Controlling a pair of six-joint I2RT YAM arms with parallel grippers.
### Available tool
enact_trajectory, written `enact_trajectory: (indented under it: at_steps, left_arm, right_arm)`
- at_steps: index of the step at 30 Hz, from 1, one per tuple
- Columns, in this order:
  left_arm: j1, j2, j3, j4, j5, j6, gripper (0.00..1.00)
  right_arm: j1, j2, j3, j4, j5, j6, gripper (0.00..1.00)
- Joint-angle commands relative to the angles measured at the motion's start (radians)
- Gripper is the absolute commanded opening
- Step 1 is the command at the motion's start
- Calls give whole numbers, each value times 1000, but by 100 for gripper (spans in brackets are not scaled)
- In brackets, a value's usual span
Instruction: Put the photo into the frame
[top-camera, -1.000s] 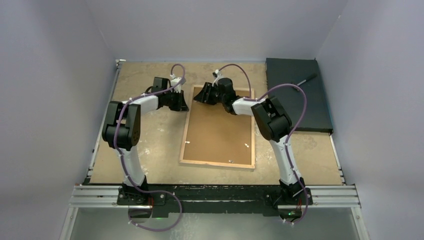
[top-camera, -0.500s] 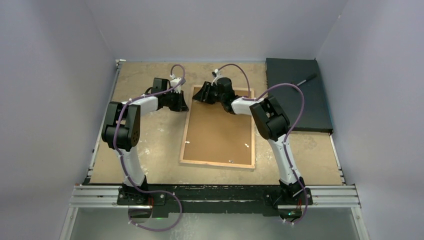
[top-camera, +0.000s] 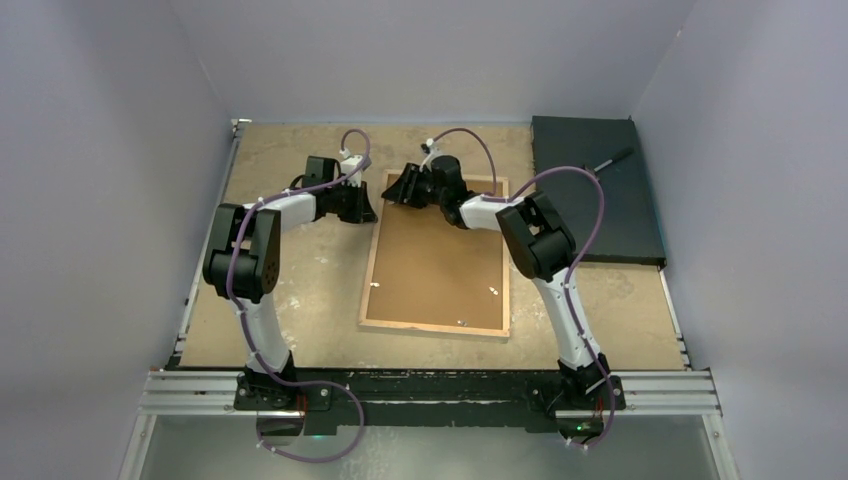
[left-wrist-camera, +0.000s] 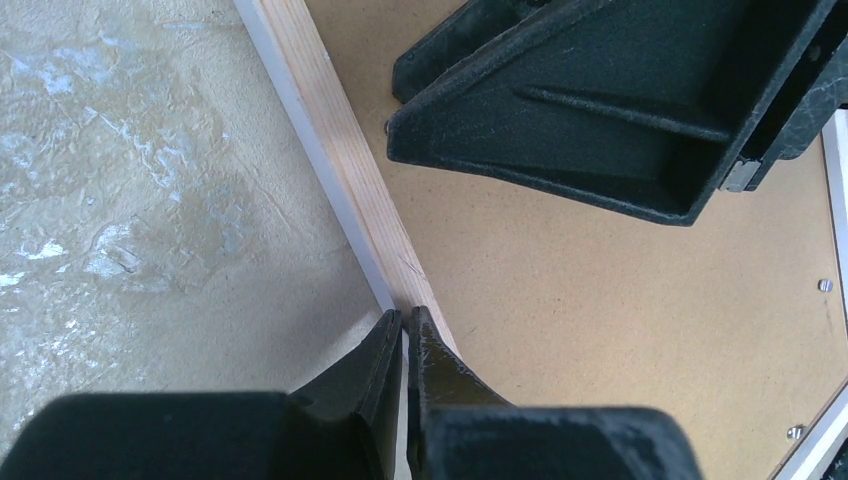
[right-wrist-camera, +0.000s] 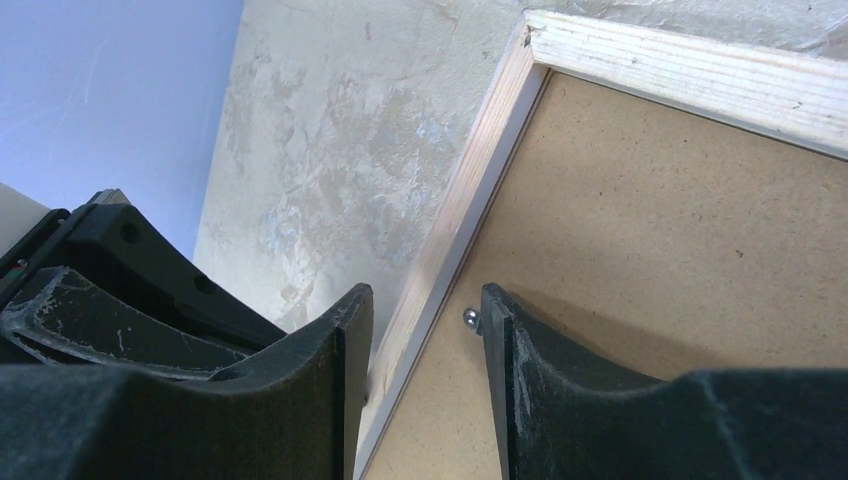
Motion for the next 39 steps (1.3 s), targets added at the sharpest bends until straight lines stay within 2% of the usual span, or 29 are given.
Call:
enact_trajectory:
  at_steps: [1, 10, 30, 39]
  left_arm:
    - [-2, 3, -33, -57, -11, 38, 1]
    - [6, -9, -43, -61, -11, 43, 1]
    - [9, -5, -53, -60, 2, 42, 0]
    - [9, -7, -52, -61, 8, 40, 0]
  right_arm:
    - [14, -34, -45, -27, -37, -10, 47]
    - [2, -153, -115, -47, -26, -32, 51]
    - [-9, -77, -20, -72, 14, -91, 52]
    - [-12, -33, -9, -75, -17, -91, 51]
